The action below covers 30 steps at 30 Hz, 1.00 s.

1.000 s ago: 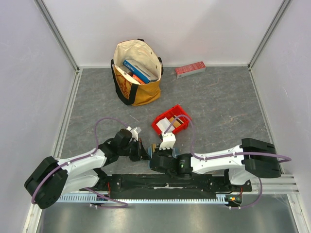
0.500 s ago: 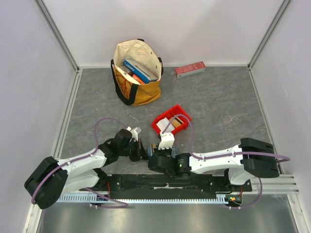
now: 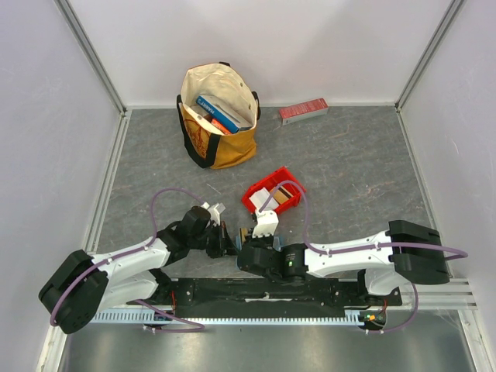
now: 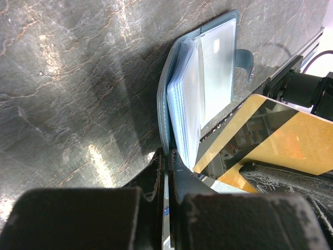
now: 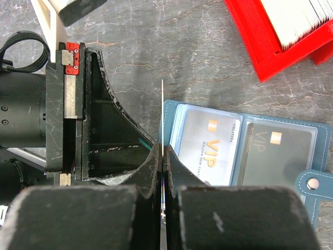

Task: Put the credit cards into the card holder
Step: Turn over the card holder at the center of the board.

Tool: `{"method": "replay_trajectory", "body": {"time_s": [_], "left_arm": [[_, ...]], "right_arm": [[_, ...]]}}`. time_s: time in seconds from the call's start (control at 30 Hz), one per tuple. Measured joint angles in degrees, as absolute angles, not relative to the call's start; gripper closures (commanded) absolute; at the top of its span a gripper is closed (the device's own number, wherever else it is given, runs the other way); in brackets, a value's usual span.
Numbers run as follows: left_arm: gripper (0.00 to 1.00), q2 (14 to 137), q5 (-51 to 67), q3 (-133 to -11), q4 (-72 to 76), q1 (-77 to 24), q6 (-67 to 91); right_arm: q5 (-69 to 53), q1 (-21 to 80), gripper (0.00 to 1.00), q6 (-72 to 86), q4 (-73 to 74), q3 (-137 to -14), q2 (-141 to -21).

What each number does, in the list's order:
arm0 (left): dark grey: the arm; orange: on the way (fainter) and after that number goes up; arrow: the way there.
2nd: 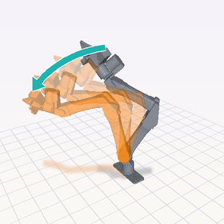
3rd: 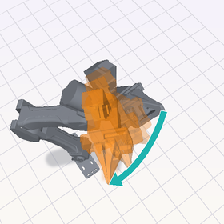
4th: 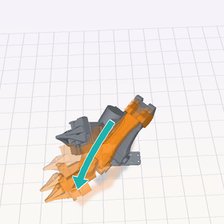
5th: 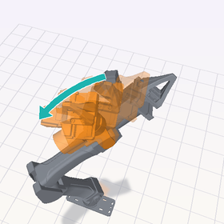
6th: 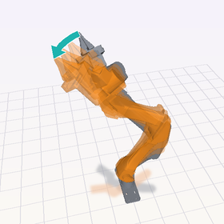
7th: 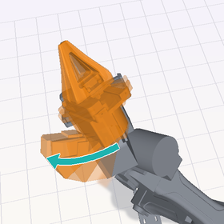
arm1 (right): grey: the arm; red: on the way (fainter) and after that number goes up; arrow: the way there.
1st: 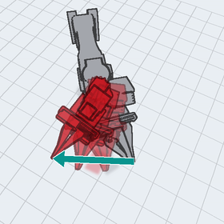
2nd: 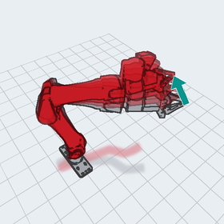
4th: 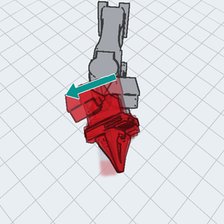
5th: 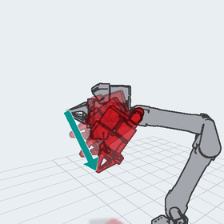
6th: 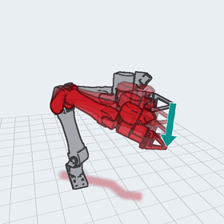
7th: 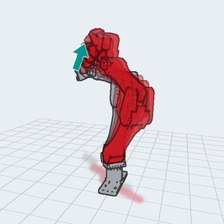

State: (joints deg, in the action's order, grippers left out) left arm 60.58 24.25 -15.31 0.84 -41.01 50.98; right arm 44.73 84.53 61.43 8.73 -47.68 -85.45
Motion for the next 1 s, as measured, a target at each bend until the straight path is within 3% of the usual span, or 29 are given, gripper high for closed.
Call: {"method": "replay_trajectory", "body": {"time_s": [1.0], "left_arm": [[0.98, 60.6, 24.1, -15.3, 0.6, -41.0, 51.0]], "right_arm": [[45.1, 84.5, 1.0, 60.3, 14.2, -50.2, -87.7]]}}
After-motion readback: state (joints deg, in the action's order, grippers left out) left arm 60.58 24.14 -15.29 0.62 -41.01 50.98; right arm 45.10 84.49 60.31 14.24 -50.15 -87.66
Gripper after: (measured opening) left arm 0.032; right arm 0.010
